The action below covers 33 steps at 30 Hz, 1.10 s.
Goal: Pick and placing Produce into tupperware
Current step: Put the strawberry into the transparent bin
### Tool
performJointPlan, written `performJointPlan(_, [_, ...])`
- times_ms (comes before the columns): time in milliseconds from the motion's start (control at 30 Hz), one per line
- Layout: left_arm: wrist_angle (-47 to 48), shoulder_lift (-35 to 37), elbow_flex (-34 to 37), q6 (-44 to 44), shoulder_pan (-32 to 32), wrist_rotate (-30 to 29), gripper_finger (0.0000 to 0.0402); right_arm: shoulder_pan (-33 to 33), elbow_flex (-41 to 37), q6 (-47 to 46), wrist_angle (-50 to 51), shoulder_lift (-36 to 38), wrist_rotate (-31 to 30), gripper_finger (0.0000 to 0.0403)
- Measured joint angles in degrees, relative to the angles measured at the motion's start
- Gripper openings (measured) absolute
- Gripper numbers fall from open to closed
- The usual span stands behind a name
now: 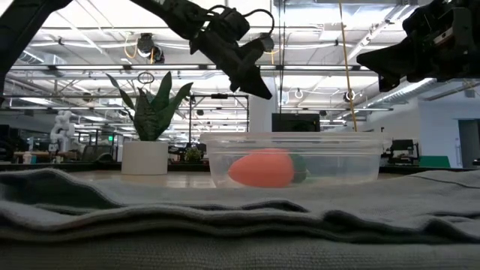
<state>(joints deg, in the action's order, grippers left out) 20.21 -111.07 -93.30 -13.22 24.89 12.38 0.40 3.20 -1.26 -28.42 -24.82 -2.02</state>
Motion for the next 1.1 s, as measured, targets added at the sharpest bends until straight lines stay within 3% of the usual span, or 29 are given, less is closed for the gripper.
performJointPlan(200, [4.3, 0.0, 0.0, -3.5, -2.3, -0.4, 0.0026, 0.0, 0.0, 0.5, 0.0, 0.0, -0.2, 0.0000])
performJointPlan(367, [2.1, 0.0, 0.0, -4.9, -3.7, -0.4, 0.0027, -0.1, 0.0, 0.7, 0.0, -0.1, -4.1, 0.0000])
performJointPlan(567, [1.0, -2.2, -1.1, -2.8, -4.1, 0.0, 0.0027, -0.1, 0.0, 0.8, -1.0, -0.2, -4.2, 0.0000])
performJointPlan(633, [1.7, -4.9, -4.6, -2.4, -4.3, 0.2, 0.0027, -0.1, 0.0, 1.3, -1.2, -0.3, -4.2, 0.0000])
performJointPlan(933, [23.0, -16.9, -25.7, -8.6, -4.9, 0.9, 0.0026, -0.8, 0.0, 2.0, -1.3, -0.6, -4.2, 0.0000])
performJointPlan(1100, [29.6, -20.9, -31.9, -11.1, -5.0, 0.6, 0.0026, -0.9, 0.0, 2.0, -0.8, -0.6, -4.2, 0.0000])
